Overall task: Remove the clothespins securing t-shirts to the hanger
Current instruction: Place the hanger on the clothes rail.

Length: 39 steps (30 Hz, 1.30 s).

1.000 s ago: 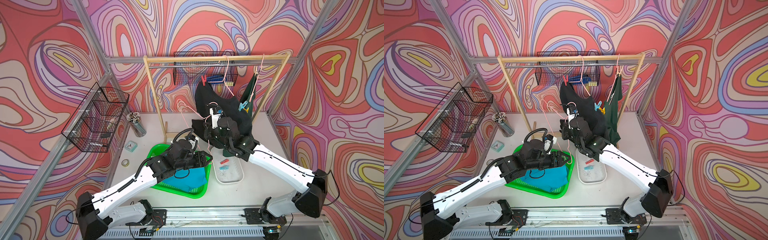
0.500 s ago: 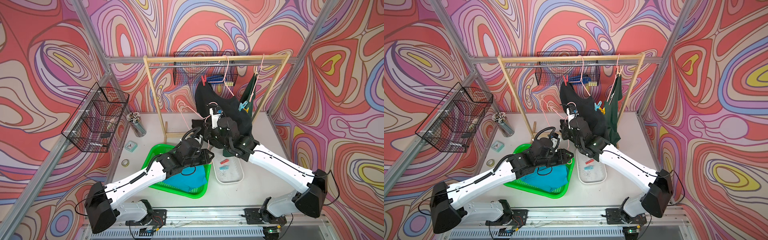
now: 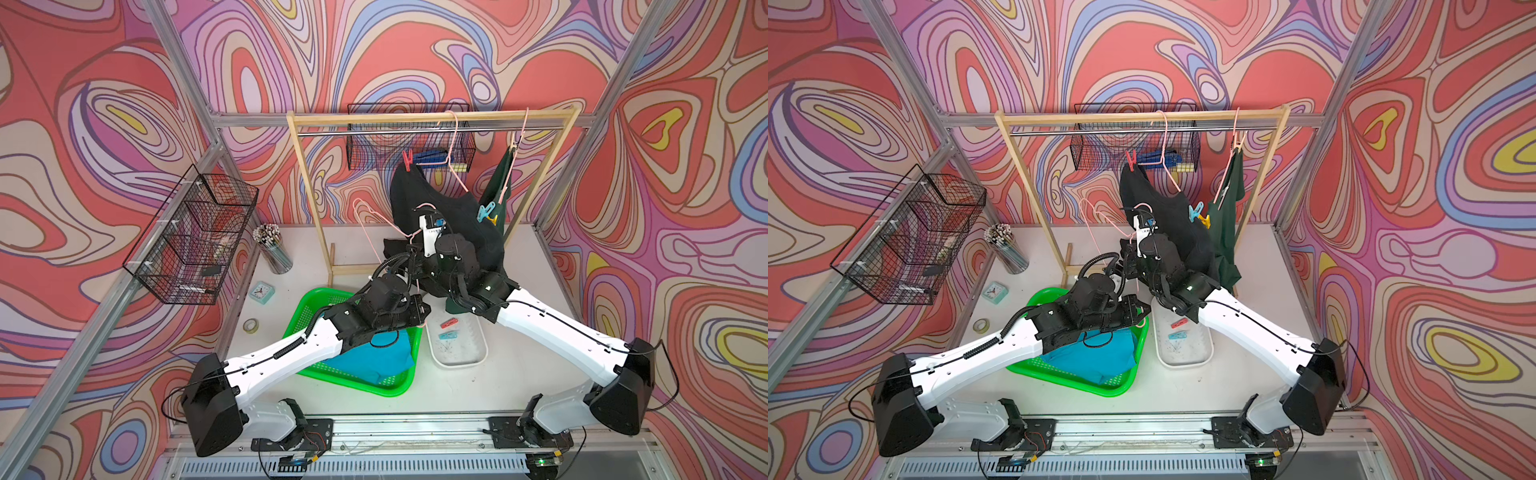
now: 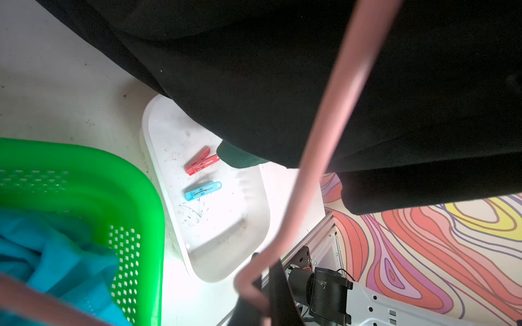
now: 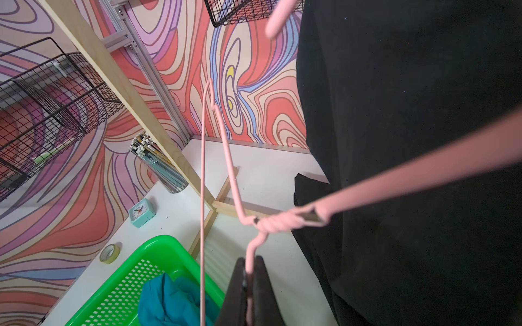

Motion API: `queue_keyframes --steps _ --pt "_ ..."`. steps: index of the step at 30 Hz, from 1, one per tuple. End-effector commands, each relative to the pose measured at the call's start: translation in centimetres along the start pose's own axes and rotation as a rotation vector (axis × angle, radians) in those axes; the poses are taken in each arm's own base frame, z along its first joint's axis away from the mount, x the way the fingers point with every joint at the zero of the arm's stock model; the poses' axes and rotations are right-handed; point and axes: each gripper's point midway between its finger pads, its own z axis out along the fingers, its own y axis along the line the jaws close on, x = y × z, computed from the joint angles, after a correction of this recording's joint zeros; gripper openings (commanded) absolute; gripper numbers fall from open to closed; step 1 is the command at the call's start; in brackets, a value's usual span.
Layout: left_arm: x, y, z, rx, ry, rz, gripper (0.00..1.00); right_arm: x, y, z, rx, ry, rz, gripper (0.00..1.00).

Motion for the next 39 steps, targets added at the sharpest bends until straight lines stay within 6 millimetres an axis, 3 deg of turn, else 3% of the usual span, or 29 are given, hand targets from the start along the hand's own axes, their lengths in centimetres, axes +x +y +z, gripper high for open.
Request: queue_keyframes --steps 1,10,18,32,39 --pt "-1.2 -1.6 -1.3 0.038 -0.049 -0.003 0.0 -1.3 0.5 -1.1 -0.031 -0.043 0.0 0.07" --pt "-1.7 -2.0 -3.4 0.043 -0.081 0.039 0.0 -1.5 0.4 -3.2 -0.055 -0.053 -0.032 0.49" --pt "-2.4 -2.4 -5.9 0.067 -0.113 0.07 0.0 -1.3 0.0 -5.9 -0.081 -0.053 -0.075 0.74" --pt "-5.2 -5.1 -10.0 0.231 -0.08 0.117 0.0 -0.3 -2.0 -9.3 -0.036 -0.041 -0.125 0.95" --pt "-8.0 -9.1 -11.6 0.414 -0.058 0.142 0.0 0.4 -2.7 -10.0 -0.019 -0.03 -0.13 0.98"
